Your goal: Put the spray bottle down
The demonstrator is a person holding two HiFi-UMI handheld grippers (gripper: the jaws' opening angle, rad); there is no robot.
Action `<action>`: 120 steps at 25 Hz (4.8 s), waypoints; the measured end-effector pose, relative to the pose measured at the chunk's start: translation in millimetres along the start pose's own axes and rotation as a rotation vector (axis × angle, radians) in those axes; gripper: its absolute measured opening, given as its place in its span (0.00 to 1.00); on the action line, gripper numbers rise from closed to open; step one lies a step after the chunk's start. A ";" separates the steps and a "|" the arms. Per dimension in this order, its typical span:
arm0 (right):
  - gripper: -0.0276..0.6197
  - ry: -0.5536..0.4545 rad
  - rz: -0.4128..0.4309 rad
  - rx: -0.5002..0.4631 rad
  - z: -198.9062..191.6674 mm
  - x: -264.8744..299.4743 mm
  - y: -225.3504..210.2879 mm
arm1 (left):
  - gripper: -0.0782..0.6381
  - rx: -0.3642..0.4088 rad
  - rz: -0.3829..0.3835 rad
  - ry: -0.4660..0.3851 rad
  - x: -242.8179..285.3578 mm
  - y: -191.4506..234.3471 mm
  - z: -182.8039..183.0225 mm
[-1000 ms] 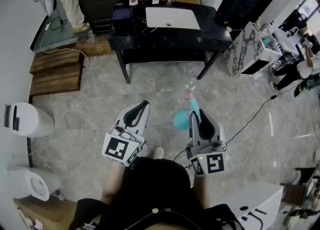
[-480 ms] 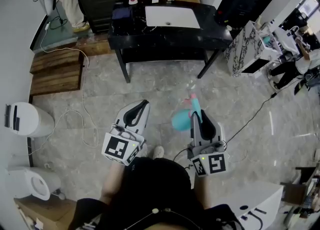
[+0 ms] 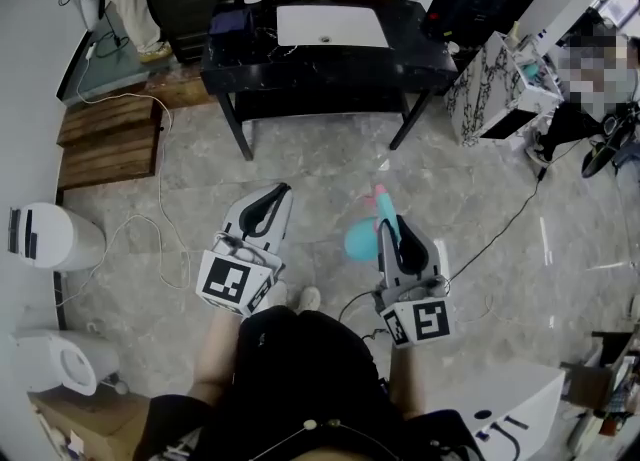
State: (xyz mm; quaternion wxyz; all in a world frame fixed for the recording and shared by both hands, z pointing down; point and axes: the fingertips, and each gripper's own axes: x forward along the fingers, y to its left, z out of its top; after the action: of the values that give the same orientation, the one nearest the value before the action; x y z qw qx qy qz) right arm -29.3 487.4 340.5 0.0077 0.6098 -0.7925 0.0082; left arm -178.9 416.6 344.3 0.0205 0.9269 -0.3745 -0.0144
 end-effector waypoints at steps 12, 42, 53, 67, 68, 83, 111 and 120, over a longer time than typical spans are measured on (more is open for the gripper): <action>0.15 -0.020 -0.010 -0.039 -0.7 11.7 -53.8 | 0.13 0.010 0.033 0.007 38.3 -3.9 -9.3; 0.15 0.006 -0.089 -0.022 3.4 290.8 -167.3 | 0.13 -0.028 -0.066 0.006 279.3 174.6 -14.0; 0.15 -0.010 -0.075 -0.009 4.4 363.4 -220.1 | 0.13 -0.032 -0.047 0.039 340.1 208.5 -26.7; 0.15 -0.007 0.079 0.022 -4.3 508.7 -327.6 | 0.13 -0.031 0.046 0.071 482.6 265.2 -32.1; 0.15 -0.009 0.095 0.013 -3.4 517.7 -334.1 | 0.13 -0.030 0.051 0.072 491.1 267.6 -32.4; 0.15 -0.042 0.330 -0.054 -6.1 632.4 -396.8 | 0.13 -0.034 0.047 0.072 587.1 287.7 -38.6; 0.15 -0.057 0.678 -0.059 -55.2 830.9 -423.8 | 0.13 -0.108 0.121 0.153 641.4 391.0 -73.0; 0.15 -0.040 0.760 -0.074 -83.3 874.4 -435.2 | 0.13 -0.147 0.146 0.186 651.7 406.0 -89.1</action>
State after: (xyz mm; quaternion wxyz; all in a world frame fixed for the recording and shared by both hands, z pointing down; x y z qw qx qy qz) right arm 167.6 -467.2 444.8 0.0107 0.2719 -0.9618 -0.0298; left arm 11.8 -325.6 445.7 0.1240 0.8904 -0.4355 0.0459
